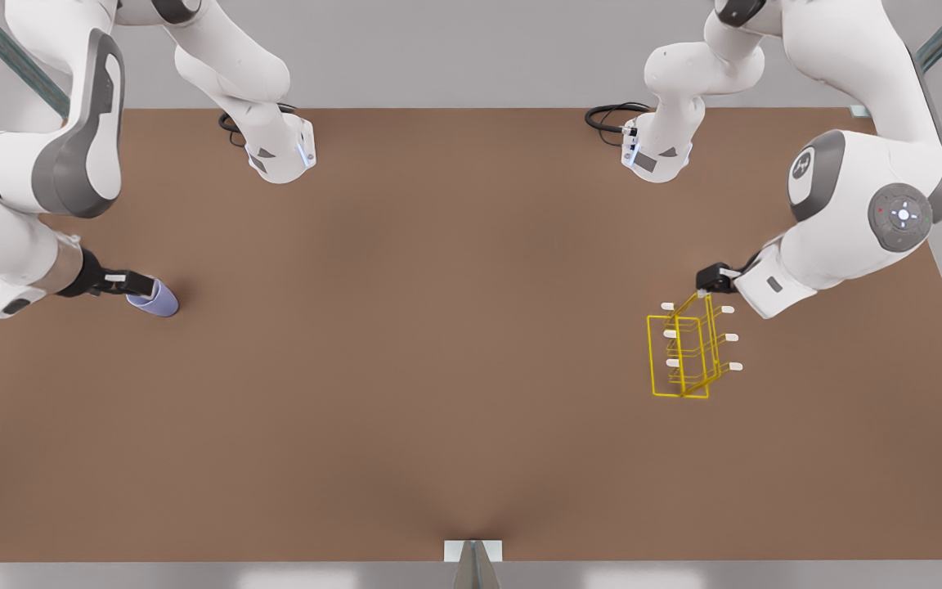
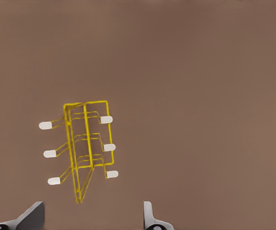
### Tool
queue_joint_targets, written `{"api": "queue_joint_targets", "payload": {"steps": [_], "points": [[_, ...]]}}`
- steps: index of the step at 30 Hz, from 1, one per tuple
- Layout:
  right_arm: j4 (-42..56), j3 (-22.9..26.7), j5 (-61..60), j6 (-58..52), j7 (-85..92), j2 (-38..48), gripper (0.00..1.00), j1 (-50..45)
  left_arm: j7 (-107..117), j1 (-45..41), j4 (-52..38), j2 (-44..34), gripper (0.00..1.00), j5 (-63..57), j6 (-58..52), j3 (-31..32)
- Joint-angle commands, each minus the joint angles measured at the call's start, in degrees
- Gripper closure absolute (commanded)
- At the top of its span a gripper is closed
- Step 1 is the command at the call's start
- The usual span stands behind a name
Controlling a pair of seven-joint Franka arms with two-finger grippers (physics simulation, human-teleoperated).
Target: Place the cup on the cup holder
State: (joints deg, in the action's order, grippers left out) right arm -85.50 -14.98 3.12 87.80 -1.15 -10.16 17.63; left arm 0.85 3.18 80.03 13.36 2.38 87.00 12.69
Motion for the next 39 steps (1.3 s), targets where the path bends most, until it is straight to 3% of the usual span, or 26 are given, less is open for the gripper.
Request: {"api": "queue_joint_targets", "payload": {"steps": [1,11,14,18,21,29,39], "points": [[0.0,0.0,0.1,6.7,-1.5,0.0,0.00,0.0,1.3,0.0,0.0,0.0,0.00,0.0,6.8,0.1],[-1.4,0.0,0.1,7.4,-1.5,0.1,0.00,0.1,3.8,-0.4,0.6,-0.5,0.00,-3.4,0.3,0.0],[-12.8,-0.1,-2.7,11.4,-1.7,3.2,0.00,2.1,3.7,-0.4,0.1,5.7,0.00,-4.0,6.7,0.1],[-27.8,0.0,-3.7,15.5,-1.5,11.6,0.00,2.3,3.8,-0.4,0.3,6.5,0.00,-4.5,7.4,0.1],[-31.8,2.8,-3.7,19.2,-0.9,10.7,0.00,3.5,3.8,-0.4,0.7,6.3,0.00,-4.5,7.0,0.3],[-33.6,2.9,-2.9,25.4,13.1,5.6,0.00,15.4,3.8,-0.4,1.0,7.3,0.00,-4.6,7.3,0.3],[-37.0,3.6,-0.5,34.5,12.8,0.0,0.00,14.6,4.2,-1.3,1.4,7.5,0.00,-4.5,8.1,0.6]]}}
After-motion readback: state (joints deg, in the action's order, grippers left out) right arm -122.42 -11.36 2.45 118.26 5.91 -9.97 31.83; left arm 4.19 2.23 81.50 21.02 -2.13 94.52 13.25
